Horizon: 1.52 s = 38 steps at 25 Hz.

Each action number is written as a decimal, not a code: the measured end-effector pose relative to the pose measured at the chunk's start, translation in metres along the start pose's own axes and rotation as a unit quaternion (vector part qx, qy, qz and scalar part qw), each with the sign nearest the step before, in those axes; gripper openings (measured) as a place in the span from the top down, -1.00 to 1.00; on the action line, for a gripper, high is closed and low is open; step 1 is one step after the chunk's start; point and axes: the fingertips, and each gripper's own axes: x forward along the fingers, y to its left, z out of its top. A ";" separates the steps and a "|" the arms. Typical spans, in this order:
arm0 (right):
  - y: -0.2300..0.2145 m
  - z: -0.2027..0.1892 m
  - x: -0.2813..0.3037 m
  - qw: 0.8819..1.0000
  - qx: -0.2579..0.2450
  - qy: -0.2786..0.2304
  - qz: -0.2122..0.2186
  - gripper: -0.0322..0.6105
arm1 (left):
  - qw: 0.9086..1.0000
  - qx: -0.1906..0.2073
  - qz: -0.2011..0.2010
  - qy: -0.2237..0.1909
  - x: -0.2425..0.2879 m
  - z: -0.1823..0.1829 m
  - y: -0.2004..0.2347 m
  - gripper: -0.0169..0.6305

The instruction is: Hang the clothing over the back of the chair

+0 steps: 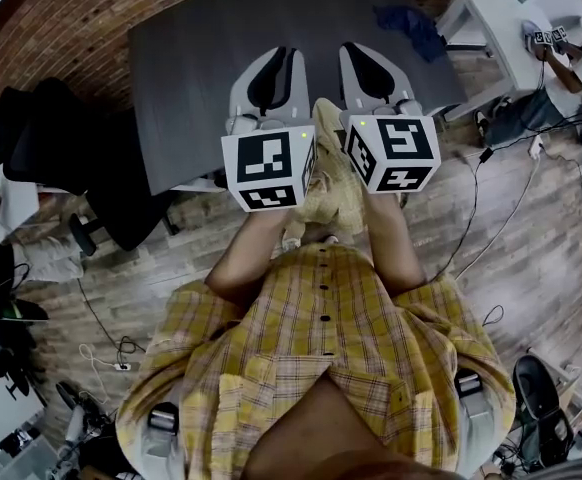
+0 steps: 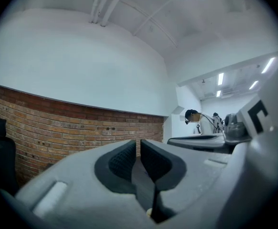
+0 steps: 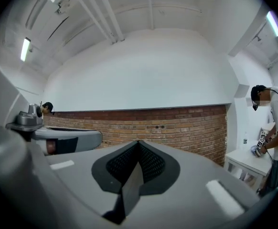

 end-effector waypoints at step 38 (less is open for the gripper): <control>-0.009 -0.026 -0.234 0.990 -0.011 -0.019 -0.138 0.92 | 0.979 0.016 -0.200 -0.021 -0.133 -0.017 -0.193 0.94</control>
